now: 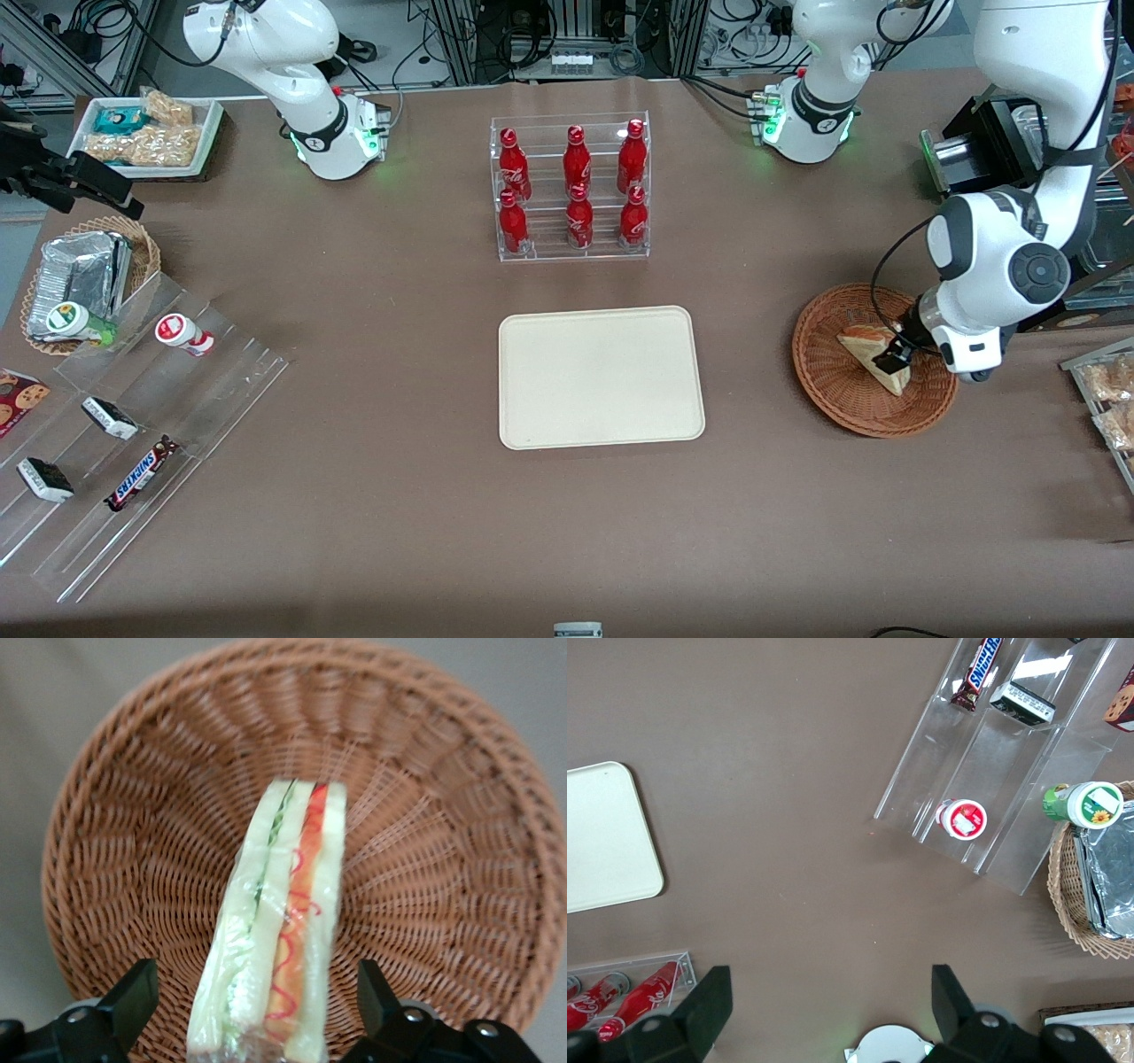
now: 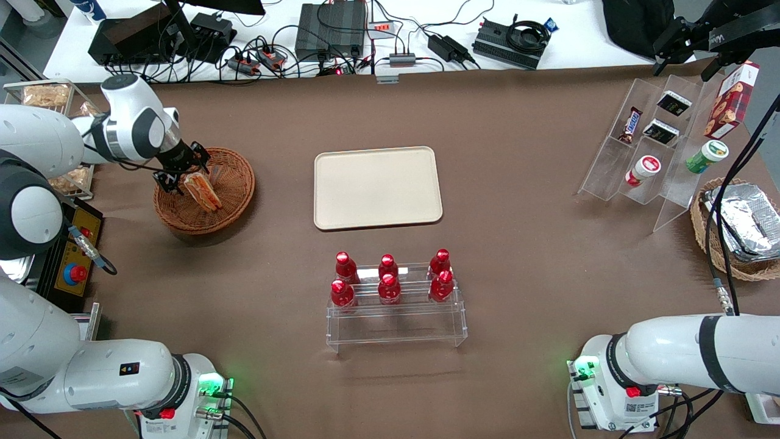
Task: Place sandwich from basket to tray
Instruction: 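Close the left gripper on the sandwich and lift it, then carry the held sandwich with the left gripper over the cream tray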
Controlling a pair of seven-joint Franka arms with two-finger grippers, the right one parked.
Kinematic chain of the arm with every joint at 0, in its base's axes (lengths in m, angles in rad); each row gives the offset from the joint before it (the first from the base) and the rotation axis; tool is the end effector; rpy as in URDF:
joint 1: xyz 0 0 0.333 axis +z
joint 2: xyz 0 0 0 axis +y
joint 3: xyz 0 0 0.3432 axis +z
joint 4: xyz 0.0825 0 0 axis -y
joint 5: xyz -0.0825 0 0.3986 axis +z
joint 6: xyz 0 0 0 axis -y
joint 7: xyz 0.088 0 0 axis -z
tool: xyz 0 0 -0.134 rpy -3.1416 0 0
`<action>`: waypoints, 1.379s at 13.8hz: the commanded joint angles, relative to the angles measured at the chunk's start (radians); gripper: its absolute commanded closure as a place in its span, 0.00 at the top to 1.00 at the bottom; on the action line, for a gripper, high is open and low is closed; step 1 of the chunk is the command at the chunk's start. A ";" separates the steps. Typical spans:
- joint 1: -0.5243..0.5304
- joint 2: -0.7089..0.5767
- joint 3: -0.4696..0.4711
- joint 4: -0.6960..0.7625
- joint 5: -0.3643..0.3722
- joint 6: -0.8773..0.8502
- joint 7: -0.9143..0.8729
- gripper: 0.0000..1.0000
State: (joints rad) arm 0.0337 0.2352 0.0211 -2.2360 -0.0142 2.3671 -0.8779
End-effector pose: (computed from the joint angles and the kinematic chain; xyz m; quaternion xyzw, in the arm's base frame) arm 0.5453 0.0296 0.2441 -0.8897 -0.4536 0.0485 0.0188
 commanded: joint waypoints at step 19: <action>-0.489 0.260 -0.024 0.575 -0.090 -0.263 -0.099 0.03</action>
State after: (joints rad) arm -0.3873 0.4286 -0.0212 -1.7345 -0.0973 2.0807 -0.9415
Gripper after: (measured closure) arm 0.855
